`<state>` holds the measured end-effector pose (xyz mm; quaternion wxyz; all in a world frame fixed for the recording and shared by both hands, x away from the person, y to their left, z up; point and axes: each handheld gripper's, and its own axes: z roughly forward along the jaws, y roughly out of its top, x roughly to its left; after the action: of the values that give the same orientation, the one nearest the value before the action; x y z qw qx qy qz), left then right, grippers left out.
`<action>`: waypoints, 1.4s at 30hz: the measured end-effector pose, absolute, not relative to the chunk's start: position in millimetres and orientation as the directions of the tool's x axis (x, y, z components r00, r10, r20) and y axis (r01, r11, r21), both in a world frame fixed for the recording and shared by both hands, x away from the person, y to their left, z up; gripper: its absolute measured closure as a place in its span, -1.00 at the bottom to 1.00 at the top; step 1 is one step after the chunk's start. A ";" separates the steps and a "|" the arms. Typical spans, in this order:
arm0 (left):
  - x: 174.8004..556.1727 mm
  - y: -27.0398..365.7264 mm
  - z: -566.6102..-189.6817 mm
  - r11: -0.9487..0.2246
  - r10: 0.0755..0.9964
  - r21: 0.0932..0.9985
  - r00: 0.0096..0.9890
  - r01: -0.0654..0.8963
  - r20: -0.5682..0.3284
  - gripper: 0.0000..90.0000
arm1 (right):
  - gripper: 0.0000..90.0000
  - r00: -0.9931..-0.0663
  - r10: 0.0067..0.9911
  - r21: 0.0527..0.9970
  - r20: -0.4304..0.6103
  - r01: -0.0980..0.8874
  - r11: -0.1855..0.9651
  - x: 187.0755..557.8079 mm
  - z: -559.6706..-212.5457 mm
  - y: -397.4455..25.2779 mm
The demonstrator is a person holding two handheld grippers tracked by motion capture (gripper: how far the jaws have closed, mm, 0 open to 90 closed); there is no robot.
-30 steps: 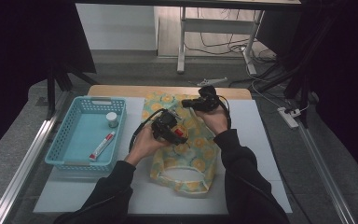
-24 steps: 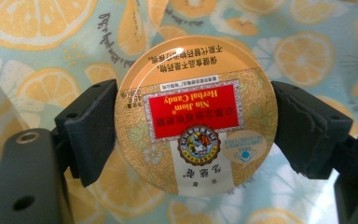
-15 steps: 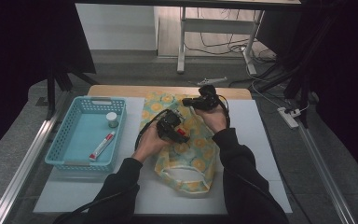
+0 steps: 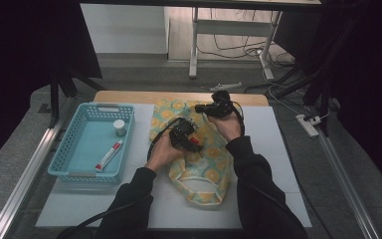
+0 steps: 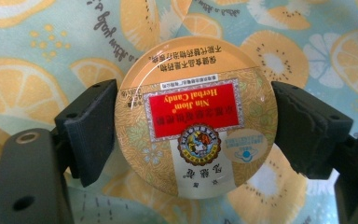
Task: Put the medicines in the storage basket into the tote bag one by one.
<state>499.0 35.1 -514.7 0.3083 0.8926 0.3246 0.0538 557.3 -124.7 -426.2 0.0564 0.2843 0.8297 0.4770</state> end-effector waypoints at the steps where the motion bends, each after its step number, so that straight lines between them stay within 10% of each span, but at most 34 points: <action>1: 499.2 34.8 -515.4 -0.598 0.613 0.586 0.783 0.546 -0.103 -0.55 | 1.00 -0.832 0.525 0.824 0.177 0.417 0.383 557.4 -426.5 -124.5; 42: 455.2 75.7 -462.2 -0.469 0.563 0.717 0.800 0.516 -0.207 -0.94 | 1.00 -0.835 0.523 0.830 0.171 0.408 0.380 552.9 -423.3 -133.4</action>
<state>455.2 75.7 -462.2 0.4078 0.8566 0.3148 0.0289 552.9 -133.4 -423.3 0.0598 0.2808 0.8286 0.4806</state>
